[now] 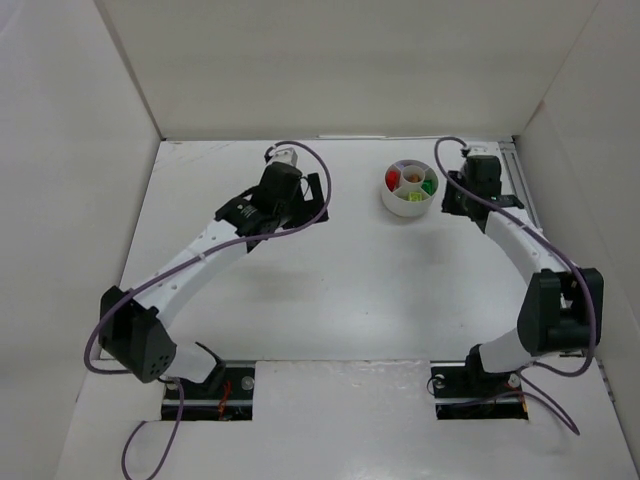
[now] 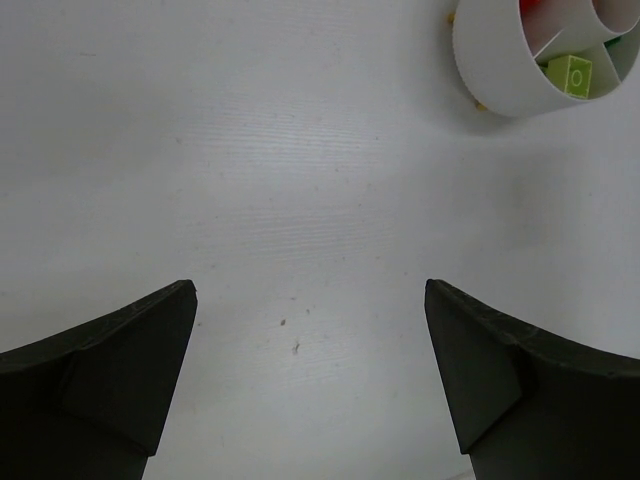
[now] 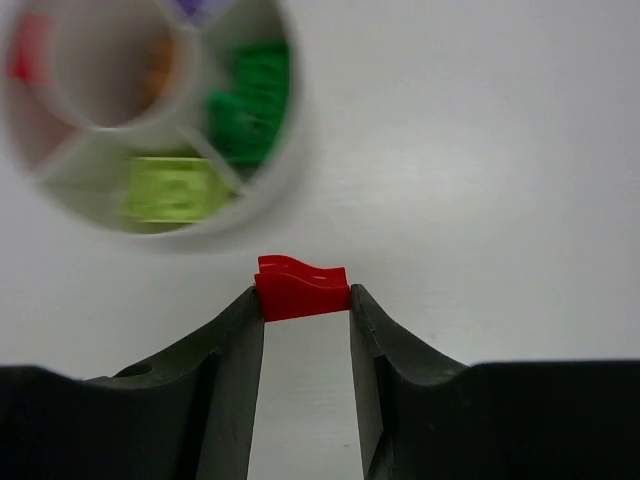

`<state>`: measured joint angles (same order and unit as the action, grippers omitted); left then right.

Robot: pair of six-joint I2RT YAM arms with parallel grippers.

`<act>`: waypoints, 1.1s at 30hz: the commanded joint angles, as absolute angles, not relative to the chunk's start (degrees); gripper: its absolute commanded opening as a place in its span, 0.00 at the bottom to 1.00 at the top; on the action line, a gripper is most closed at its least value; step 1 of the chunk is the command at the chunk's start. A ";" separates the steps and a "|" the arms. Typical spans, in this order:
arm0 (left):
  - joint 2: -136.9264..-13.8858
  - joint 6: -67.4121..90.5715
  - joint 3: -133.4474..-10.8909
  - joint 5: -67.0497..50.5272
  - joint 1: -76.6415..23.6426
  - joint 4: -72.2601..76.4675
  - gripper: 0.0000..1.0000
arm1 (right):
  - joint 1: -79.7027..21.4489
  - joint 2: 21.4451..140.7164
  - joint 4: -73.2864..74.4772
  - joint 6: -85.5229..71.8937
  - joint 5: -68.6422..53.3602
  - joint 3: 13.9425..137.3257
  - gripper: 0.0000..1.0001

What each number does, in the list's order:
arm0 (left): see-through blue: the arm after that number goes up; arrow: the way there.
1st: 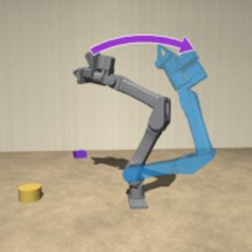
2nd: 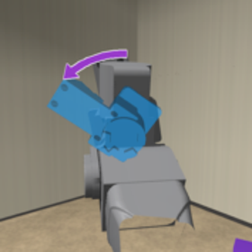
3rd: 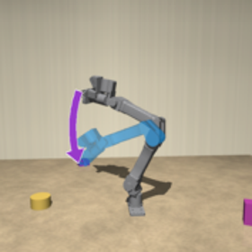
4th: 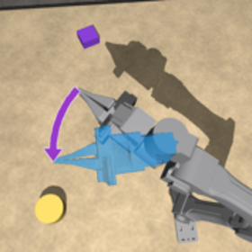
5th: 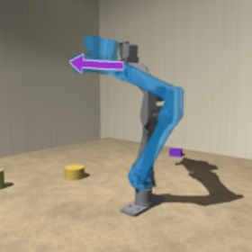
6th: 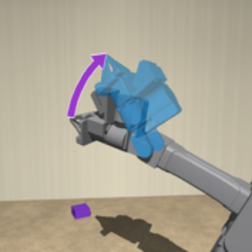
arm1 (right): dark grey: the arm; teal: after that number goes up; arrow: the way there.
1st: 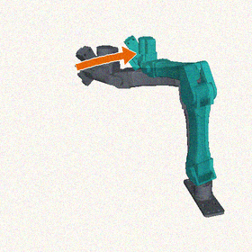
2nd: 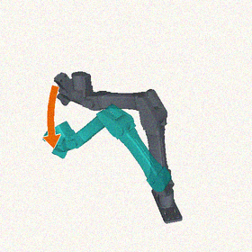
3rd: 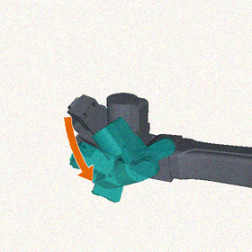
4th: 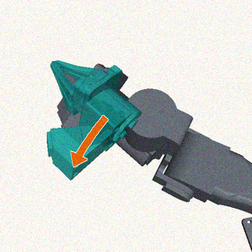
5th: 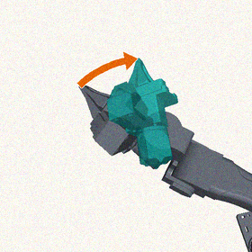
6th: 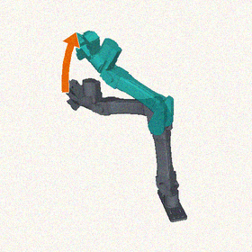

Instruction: Sort the legos into containers by color

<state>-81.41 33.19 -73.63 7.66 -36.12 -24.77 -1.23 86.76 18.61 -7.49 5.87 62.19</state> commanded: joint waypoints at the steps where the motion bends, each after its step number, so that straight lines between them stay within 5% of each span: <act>1: -75.78 32.96 -68.57 9.76 -34.55 -22.32 0.96 | -8.16 82.45 12.49 -1.60 0.01 67.05 0.14; 9: -68.74 33.49 -61.70 13.44 -32.00 -20.13 0.98 | -20.21 89.46 10.55 4.04 -2.21 77.07 0.15; 33: -68.12 31.29 -57.83 11.77 -23.47 -20.13 1.00 | -21.97 103.71 12.39 2.20 11.95 86.57 0.25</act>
<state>-68.86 31.99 -57.87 11.16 -23.88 -21.28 -21.47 103.55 13.47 2.15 9.50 83.83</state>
